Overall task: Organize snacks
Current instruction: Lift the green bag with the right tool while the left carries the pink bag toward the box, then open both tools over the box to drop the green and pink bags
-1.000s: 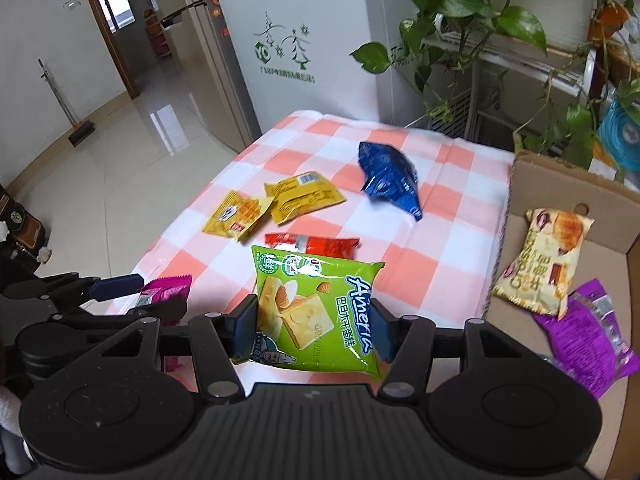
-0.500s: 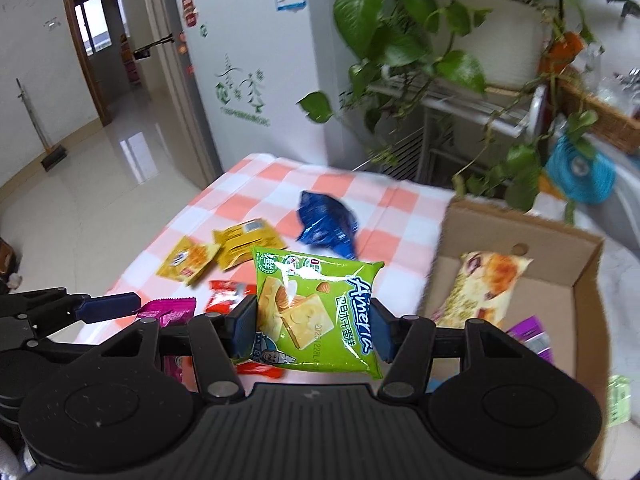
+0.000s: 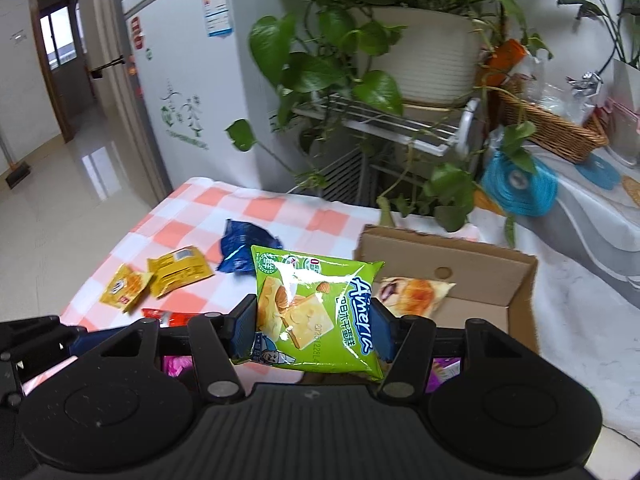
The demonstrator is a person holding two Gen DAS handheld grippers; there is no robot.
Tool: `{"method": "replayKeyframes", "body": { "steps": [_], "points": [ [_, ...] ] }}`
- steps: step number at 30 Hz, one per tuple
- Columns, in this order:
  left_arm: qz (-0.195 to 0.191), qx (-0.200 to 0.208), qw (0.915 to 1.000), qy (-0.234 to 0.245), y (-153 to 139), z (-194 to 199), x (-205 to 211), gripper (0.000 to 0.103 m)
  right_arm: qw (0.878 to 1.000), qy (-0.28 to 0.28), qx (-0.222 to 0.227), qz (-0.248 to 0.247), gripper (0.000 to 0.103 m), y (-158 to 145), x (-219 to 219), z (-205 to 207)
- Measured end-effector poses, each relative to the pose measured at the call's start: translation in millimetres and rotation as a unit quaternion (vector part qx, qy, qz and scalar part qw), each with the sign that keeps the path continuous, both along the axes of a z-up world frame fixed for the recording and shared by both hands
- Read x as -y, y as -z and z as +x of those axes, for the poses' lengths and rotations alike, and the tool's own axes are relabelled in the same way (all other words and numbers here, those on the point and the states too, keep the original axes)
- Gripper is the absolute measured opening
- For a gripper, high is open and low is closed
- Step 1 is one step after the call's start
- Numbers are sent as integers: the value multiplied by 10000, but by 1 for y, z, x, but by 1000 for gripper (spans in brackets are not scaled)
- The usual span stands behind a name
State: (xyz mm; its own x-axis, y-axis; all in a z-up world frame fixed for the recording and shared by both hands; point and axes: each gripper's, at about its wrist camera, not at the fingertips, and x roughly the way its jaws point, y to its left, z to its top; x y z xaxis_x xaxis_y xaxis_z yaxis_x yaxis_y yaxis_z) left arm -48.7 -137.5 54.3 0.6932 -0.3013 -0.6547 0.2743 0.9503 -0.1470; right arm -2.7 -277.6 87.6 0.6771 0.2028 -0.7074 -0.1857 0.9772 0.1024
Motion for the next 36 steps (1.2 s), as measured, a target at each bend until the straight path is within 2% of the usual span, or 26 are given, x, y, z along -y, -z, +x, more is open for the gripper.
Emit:
{"method": "replayKeyframes", "body": {
  "steps": [11,22,25,27,29,32,36],
  "points": [
    [-93,-47,9994,338,-2,10,38,57,9989,436,149,100,64,-7,38,4],
    [-275,-176,9977,587,7,23,72,57,9974,671,157,215,64,-8,55,11],
    [-268,-246,9976,588,10,26,79,63,9965,794,139,211,68,-6,59,13],
    [-187,-221,9978,597,10,25,81,76,9956,900,126,213,73,-5,61,14],
    [-83,-177,9980,604,10,23,82,82,9953,919,120,281,81,-5,61,15],
    [75,-160,9982,581,10,21,79,86,9953,913,144,301,90,-6,59,15],
    [258,-199,9983,492,9,21,75,90,9950,932,139,344,94,-6,56,16]
  ]
}}
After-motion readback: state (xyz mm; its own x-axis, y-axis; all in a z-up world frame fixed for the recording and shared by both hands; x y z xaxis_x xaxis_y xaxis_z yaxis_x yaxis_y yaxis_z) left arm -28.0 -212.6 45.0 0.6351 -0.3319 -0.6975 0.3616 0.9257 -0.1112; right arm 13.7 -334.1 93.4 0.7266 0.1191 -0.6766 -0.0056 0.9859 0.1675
